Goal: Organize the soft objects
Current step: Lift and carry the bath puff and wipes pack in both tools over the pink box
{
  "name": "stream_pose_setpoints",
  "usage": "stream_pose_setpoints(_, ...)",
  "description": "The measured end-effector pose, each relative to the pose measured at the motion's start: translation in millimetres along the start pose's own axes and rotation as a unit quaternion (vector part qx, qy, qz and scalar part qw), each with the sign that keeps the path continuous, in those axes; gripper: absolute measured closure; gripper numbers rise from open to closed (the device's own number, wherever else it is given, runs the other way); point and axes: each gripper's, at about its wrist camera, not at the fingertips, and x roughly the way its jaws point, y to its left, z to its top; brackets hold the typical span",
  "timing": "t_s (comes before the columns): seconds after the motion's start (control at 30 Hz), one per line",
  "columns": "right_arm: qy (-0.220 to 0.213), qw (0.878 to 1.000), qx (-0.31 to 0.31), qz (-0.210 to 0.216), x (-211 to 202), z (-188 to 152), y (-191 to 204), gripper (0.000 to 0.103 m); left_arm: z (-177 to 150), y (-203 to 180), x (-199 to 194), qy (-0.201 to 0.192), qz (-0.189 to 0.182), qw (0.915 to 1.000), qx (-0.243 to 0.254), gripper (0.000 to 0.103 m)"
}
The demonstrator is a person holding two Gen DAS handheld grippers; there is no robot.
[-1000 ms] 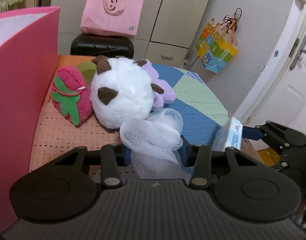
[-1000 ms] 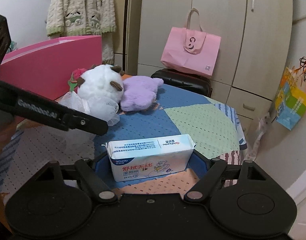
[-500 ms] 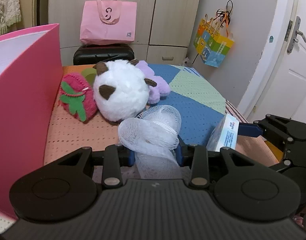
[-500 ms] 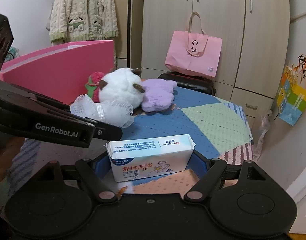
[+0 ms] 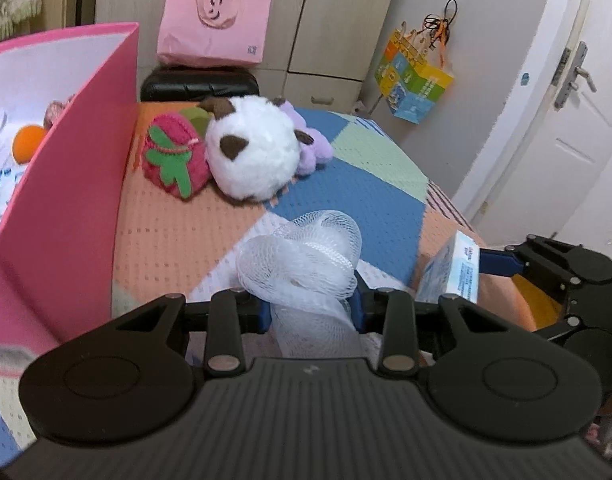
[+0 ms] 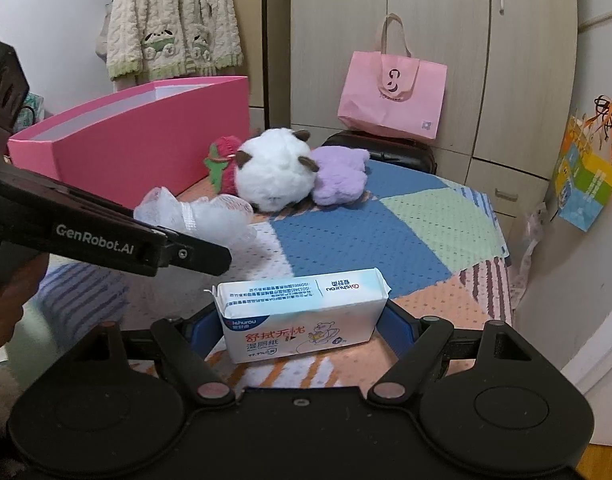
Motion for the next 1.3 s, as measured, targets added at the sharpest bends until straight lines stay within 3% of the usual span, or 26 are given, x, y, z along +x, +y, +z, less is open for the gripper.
stream_pose_setpoints(0.5,0.018,0.999,0.013,0.046,-36,7,34,0.019,-29,8,-65,-0.002,-0.031,0.9995,0.000,0.068)
stream_pose_setpoints(0.8,0.041,0.992,0.014,0.119,-51,21,64,0.019,-41,33,-106,0.036,-0.065,0.9968,-0.029,0.068)
stream_pose_setpoints(1.1,0.032,0.988,-0.009,0.153,-56,48,101,0.019,-36,68,-157,0.040,-0.073,0.9960,-0.032,0.068)
stream_pose_setpoints(1.3,0.035,0.985,-0.027,0.170,-57,70,123,0.019,-23,90,-187,0.031,-0.050,0.9982,-0.014,0.068)
